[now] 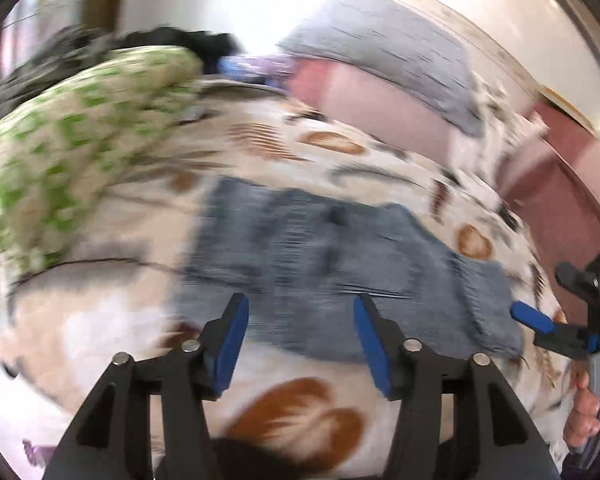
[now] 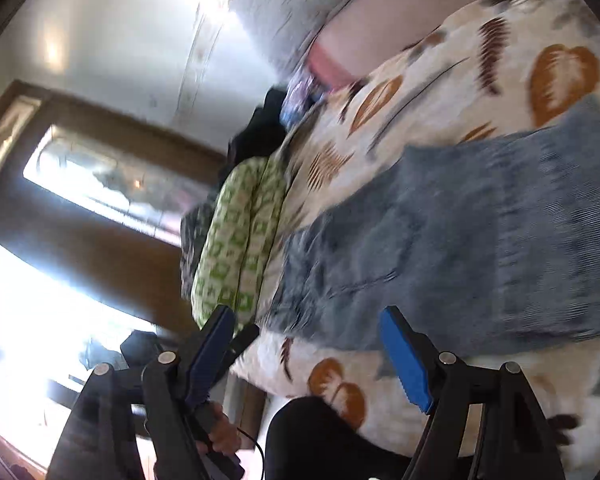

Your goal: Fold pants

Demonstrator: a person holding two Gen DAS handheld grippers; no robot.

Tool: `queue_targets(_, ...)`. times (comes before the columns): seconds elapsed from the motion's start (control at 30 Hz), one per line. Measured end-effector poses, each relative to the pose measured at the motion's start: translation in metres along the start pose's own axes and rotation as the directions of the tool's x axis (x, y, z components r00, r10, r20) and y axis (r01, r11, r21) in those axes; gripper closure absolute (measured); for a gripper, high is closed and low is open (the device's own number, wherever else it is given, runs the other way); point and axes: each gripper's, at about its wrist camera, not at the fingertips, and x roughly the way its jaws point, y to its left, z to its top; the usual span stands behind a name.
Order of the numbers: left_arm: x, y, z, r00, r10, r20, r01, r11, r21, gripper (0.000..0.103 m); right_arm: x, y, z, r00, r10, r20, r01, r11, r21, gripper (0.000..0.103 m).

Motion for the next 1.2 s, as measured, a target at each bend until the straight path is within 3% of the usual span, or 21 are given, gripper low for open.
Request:
queue_targets(0.1,-0.008,0.036,-0.002,0.999,0.042,-0.003,-0.042,0.997,-0.07,0.044,0.03,0.017,-0.007,0.999,-0.006,-0.054,0.005,1.0,-0.029,0.025)
queue_targets(0.27,-0.007,0.079,-0.013,0.998,0.053,-0.034,-0.058,0.985,-0.162,0.043,0.079,0.046,-0.019,0.99,-0.037,-0.137,0.025,0.996,-0.083,0.025)
queue_targets(0.5,0.003,0.086,-0.018,0.999,0.023,-0.047,-0.031,0.985,-0.171,0.043,0.116,0.067,-0.028,0.978,-0.077,-0.195,0.049,0.989,-0.143,0.025)
queue_targets(0.63,0.007,0.087,-0.017,0.998,0.044,-0.047,-0.051,0.987,-0.154,0.043,0.135,0.076,-0.032,0.967,-0.135,-0.217,0.093,0.977,-0.193,0.025)
queue_targets(0.87,0.018,0.093,-0.009,0.997,0.003,-0.073,-0.016,0.982,-0.189,0.039,0.175,0.106,-0.01,0.951,-0.217,-0.219,0.148,0.944,-0.294,0.025)
queue_targets(1.03,0.03,0.09,-0.004,0.997,-0.014,-0.076,0.0,0.983,-0.185,0.039,0.221,0.127,0.018,0.926,-0.309,-0.217,0.213,0.901,-0.377,0.025)
queue_targets(1.2,0.045,0.085,-0.003,0.995,-0.036,-0.093,0.02,0.987,-0.16,0.039,0.275,0.137,0.046,0.875,-0.435,-0.213,0.305,0.836,-0.457,0.024)
